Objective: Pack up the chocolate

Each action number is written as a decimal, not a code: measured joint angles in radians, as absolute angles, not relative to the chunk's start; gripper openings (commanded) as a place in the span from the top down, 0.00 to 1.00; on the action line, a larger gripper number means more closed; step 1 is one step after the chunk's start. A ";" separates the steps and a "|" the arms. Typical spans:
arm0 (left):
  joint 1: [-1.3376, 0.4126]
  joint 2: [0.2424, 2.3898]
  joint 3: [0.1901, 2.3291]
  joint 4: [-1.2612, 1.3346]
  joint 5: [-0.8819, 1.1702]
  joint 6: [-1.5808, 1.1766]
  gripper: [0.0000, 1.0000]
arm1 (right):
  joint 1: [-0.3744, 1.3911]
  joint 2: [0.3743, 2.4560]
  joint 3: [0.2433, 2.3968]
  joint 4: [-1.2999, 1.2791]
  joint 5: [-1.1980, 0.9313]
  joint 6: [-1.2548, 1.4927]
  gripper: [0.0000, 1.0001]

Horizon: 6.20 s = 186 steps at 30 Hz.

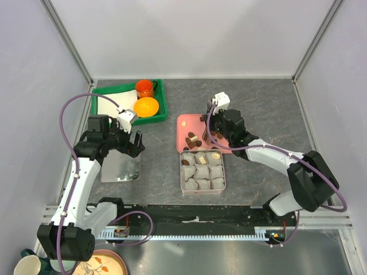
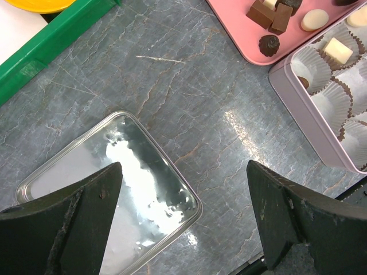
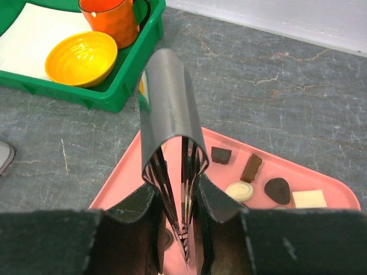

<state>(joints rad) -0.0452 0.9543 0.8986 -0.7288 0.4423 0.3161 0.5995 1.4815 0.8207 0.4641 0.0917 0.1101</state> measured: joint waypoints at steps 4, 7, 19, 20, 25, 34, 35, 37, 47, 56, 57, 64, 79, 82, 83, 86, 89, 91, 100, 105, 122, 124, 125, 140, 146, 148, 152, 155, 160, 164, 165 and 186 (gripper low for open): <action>-0.045 0.954 0.899 -0.729 0.442 0.316 0.04 | 0.599 1.451 0.794 0.455 0.088 0.111 0.74; -0.045 0.954 0.899 -0.729 0.443 0.316 0.04 | 0.599 1.430 0.777 0.450 0.086 0.111 0.74; -0.045 0.953 0.899 -0.731 0.443 0.316 0.04 | 0.611 1.360 0.721 0.434 0.085 0.117 0.69; -0.045 0.953 0.899 -0.731 0.443 0.316 0.04 | 0.612 1.352 0.714 0.432 0.086 0.119 0.69; -0.045 0.953 0.899 -0.731 0.444 0.316 0.04 | 0.615 1.327 0.695 0.428 0.086 0.127 0.69; -0.045 0.953 0.899 -0.731 0.444 0.316 0.04 | 0.631 1.281 0.669 0.400 0.088 0.127 0.66; -0.045 0.953 0.899 -0.731 0.444 0.316 0.04 | 0.632 1.274 0.665 0.397 0.089 0.127 0.66; -0.045 0.953 0.899 -0.731 0.444 0.316 0.04 | 0.637 1.258 0.656 0.389 0.093 0.126 0.66; -0.045 0.951 0.899 -0.731 0.445 0.316 0.04 | 0.647 1.239 0.630 0.372 0.104 0.128 0.65; -0.045 0.944 0.899 -0.731 0.445 0.316 0.04 | 0.659 1.239 0.606 0.372 0.103 0.147 0.69; -0.045 0.944 0.899 -0.731 0.445 0.316 0.04 | 0.659 1.239 0.604 0.374 0.103 0.151 0.70; -0.045 0.943 0.899 -0.731 0.445 0.316 0.04 | 0.664 1.241 0.601 0.380 0.102 0.163 0.85; -0.045 0.941 0.899 -0.731 0.444 0.316 0.04 | 0.679 1.287 0.652 0.371 0.094 0.109 1.00; -0.045 0.940 0.899 -0.732 0.444 0.316 0.04 | 0.680 1.356 0.737 0.339 0.110 0.096 1.00; -0.045 0.939 0.899 -0.731 0.444 0.316 0.04 | 0.680 1.378 0.767 0.330 0.119 0.093 1.00; -0.045 0.936 0.899 -0.732 0.443 0.316 0.04 | 0.682 1.417 0.834 0.329 0.159 0.083 1.00; -0.045 0.934 0.899 -0.732 0.443 0.316 0.04 | 0.682 1.431 0.875 0.344 0.194 0.063 1.00; -0.045 0.934 0.899 -0.732 0.443 0.316 0.04 | 0.682 1.445 0.907 0.354 0.216 0.052 1.00; -0.045 0.937 0.899 -0.731 0.444 0.316 0.04 | 0.665 1.542 1.006 0.403 0.291 0.036 0.84; -0.045 0.942 0.899 -0.731 0.443 0.316 0.04 | 0.661 1.584 1.003 0.453 0.318 0.022 0.75; -0.045 0.956 0.899 -0.731 0.443 0.316 0.04 | 0.635 1.639 1.003 0.519 0.339 0.014 0.47; -0.045 0.956 0.899 -0.731 0.442 0.316 0.04 | 0.632 1.649 1.003 0.523 0.339 0.014 0.46; -0.045 0.956 0.899 -0.731 0.442 0.316 0.04 | 0.630 1.655 1.003 0.524 0.338 0.014 0.46; -0.045 0.956 0.899 -0.731 0.420 0.316 0.04 | 0.601 1.766 1.036 0.583 0.307 0.022 0.48; -0.045 0.956 0.899 -0.731 0.419 0.316 0.04 | 0.592 1.814 1.080 0.597 0.289 0.031 0.49; -0.045 0.956 0.899 -0.731 0.419 0.317 0.04 | 0.590 1.827 1.090 0.606 0.284 0.033 0.49; -0.045 0.956 0.899 -0.731 0.417 0.317 0.04 | 0.587 1.845 1.102 0.619 0.267 0.043 0.50; -0.045 0.956 0.899 -0.731 0.416 0.318 0.04 | 0.587 1.849 1.103 0.624 0.256 0.052 0.52; -0.045 0.956 0.899 -0.731 0.416 0.320 0.04 | 0.587 1.849 1.103 0.633 0.227 0.067 0.53; -0.045 0.956 0.899 -0.731 0.416 0.324 0.04 | 0.587 1.853 1.104 0.638 0.214 0.065 0.56; -0.045 0.956 0.899 -0.731 0.416 0.324 0.04 | 0.587 1.856 1.104 0.640 0.213 0.064 0.56; -0.045 0.962 0.899 -0.731 0.417 0.324 0.04 | 0.587 1.789 1.014 0.759 0.176 0.025 0.67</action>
<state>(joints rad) -0.0452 0.9623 0.8986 -0.7315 0.4168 0.3241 0.5869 1.7889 1.0142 0.7589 0.1764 0.0254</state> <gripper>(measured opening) 0.959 0.342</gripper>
